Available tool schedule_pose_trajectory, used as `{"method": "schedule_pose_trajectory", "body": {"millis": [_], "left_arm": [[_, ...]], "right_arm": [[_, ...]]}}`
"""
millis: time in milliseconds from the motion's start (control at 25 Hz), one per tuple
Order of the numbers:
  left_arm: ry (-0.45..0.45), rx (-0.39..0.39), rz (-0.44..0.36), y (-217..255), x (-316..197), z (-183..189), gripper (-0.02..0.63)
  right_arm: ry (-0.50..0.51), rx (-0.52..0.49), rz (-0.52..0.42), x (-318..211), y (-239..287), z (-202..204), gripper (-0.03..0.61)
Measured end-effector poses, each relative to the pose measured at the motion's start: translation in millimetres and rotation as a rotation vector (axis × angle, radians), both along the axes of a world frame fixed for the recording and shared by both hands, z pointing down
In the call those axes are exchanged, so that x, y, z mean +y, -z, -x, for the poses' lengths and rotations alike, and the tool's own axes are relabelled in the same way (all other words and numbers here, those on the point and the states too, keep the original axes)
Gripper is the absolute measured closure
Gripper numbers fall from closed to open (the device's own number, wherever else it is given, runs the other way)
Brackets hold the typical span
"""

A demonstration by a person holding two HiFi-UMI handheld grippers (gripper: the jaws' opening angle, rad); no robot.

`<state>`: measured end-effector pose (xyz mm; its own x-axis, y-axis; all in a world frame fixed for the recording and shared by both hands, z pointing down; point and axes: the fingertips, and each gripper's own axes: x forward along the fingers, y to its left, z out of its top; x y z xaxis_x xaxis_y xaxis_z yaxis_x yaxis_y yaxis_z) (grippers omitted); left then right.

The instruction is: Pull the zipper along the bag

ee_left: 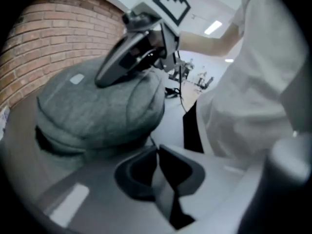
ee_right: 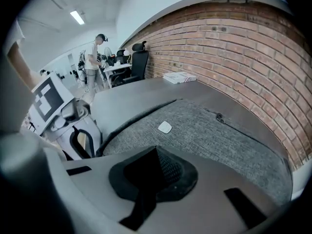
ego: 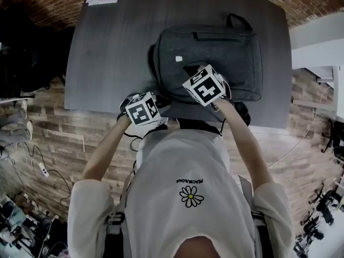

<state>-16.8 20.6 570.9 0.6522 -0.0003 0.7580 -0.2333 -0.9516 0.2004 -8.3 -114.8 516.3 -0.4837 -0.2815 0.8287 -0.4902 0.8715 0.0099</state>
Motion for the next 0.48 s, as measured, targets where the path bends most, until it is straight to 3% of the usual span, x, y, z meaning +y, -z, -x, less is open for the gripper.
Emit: {"method": "schedule_pose_trajectory", "body": {"millis": [120,240,480], "left_arm": [[0.010,0.021,0.013,-5.5,4.9,-25.1,0.584],[0.115,0.037,0.033,-11.1,-4.3,-22.4,0.604],[0.192,-0.075,-0.109,-15.2,-10.0,-8.3,0.614]], "right_arm": [[-0.006,0.007,-0.006,-0.8,-2.1,0.6,0.578],[-0.011,0.006,-0.002,-1.8,-1.8,1.4,0.578],[0.035,-0.143,0.043,9.2,39.7,-4.8,0.577]]}}
